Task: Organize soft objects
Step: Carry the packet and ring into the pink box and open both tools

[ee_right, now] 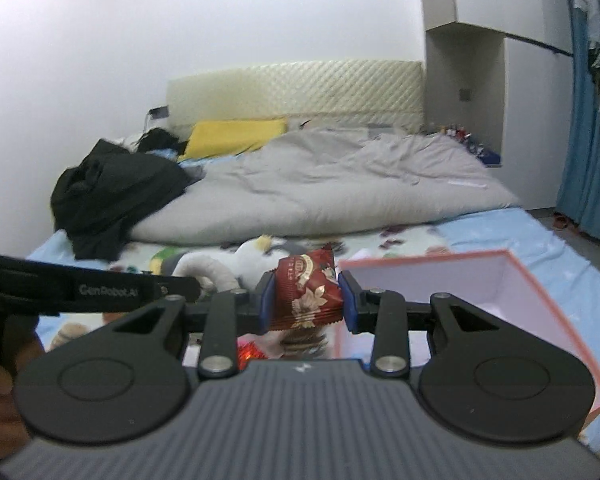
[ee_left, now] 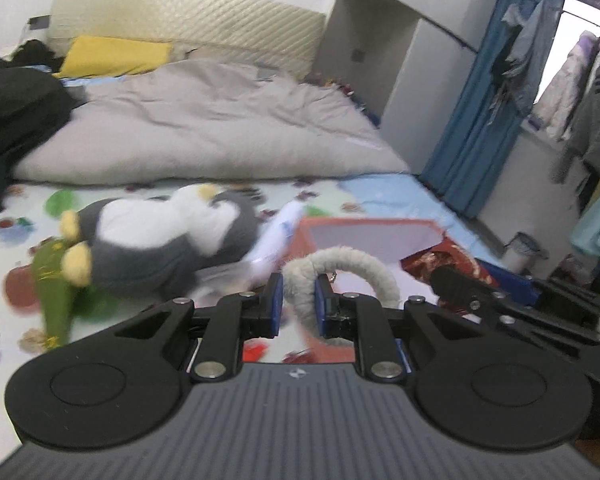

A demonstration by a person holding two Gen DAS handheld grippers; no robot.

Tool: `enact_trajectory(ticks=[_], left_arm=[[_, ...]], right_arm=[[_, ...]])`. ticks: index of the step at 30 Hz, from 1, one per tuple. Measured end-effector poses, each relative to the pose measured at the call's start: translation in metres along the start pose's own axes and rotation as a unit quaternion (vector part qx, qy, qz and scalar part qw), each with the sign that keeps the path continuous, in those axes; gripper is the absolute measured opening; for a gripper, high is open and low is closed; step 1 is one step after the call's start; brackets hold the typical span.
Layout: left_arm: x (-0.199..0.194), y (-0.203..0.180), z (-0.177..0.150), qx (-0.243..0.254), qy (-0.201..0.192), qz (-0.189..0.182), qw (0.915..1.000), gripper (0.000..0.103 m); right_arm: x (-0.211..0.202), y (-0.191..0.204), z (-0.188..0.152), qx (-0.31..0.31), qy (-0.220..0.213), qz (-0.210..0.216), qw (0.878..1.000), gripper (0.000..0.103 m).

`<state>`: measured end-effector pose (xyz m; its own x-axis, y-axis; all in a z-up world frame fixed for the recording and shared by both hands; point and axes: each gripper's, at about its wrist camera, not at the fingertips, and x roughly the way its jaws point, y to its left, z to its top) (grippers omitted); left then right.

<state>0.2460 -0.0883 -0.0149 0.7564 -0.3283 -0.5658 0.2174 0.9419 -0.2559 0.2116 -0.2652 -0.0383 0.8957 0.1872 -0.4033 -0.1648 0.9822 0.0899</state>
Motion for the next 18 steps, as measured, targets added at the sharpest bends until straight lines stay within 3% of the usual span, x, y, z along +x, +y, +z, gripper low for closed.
enact_trajectory(ticks=[8,18], left_arm=[[0.018,-0.056,0.033,0.040,0.002,-0.028,0.9988,0.020],[0.077,-0.107,0.022,0.060,0.082,-0.068,0.9925,0.020]], right_arm=[[-0.017,-0.052,0.027,0.017,-0.009,-0.052,0.998,0.037],[-0.005,-0.124,0.011,0.068,0.064,-0.085,0.992,0.037]])
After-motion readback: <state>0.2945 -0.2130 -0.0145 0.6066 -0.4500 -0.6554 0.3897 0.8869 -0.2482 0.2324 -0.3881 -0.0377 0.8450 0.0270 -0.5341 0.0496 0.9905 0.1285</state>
